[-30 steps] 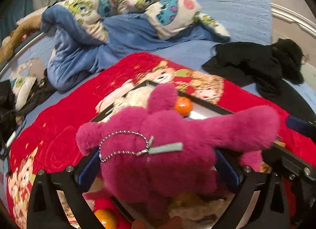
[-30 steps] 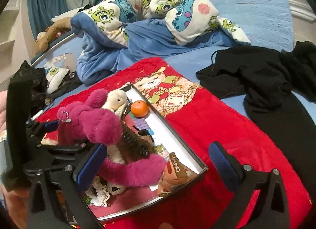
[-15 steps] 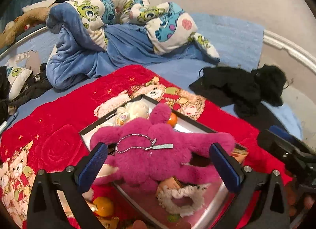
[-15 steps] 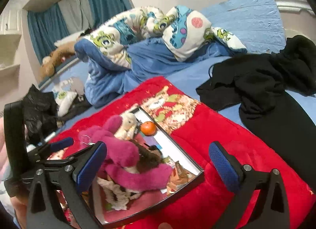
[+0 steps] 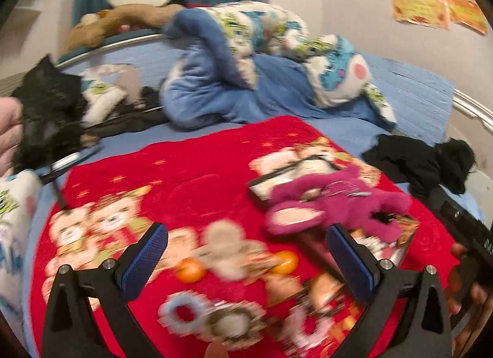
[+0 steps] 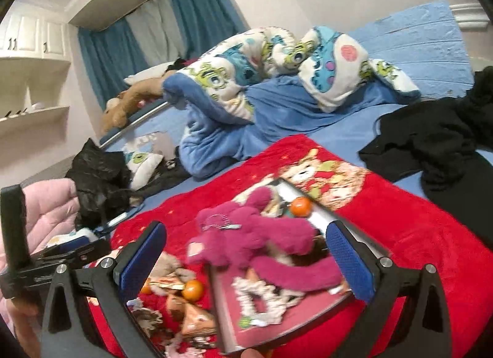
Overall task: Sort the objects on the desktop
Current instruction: 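Withdraw both grippers from the tray back toward the scattered items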
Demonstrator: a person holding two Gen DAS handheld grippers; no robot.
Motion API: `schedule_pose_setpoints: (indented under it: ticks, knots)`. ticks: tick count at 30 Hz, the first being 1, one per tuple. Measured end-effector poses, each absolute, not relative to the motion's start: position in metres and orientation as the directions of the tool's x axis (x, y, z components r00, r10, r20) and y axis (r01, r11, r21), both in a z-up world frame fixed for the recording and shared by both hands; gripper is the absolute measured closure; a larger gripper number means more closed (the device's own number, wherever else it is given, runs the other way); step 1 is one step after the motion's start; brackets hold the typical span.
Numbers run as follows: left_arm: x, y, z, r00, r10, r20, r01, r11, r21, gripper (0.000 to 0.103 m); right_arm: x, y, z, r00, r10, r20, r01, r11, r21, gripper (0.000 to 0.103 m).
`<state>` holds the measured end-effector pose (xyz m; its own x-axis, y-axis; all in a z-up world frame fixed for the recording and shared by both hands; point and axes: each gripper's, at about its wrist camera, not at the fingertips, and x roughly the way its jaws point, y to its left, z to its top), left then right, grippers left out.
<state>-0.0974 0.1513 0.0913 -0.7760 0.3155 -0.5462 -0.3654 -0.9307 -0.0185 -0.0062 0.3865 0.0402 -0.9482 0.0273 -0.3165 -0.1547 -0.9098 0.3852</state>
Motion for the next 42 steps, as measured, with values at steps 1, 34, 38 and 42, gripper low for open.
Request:
schedule_pose_setpoints:
  ticks: [1,34,38,42]
  knots:
    - [-0.091,0.133,0.091,-0.791,0.284,-0.541,-0.330,-0.944,-0.013,0.000,-0.007,0.380,0.040,-0.948,0.036,-0.318,-0.160,-0.915,0.372,0.000]
    - [-0.064,0.021,0.000,-0.827,0.180,-0.532,-0.208,-0.978,-0.008,0.000,-0.052,0.250,-0.001,-0.896,-0.275,-0.348,0.163,-0.934,0.318,0.010]
    - [-0.079,0.024,-0.004,-0.811,0.171,-0.559,-0.204,-0.979,-0.003,0.000,-0.060,0.246,-0.010,-0.880,-0.279,-0.385,0.164,-0.938,0.305,0.017]
    - [-0.095,0.024,-0.009,-0.810,0.172,-0.561,-0.179,-0.983,-0.043,0.000,-0.068,0.245,-0.019,-0.873,-0.245,-0.422,0.127,-0.949,0.289,0.021]
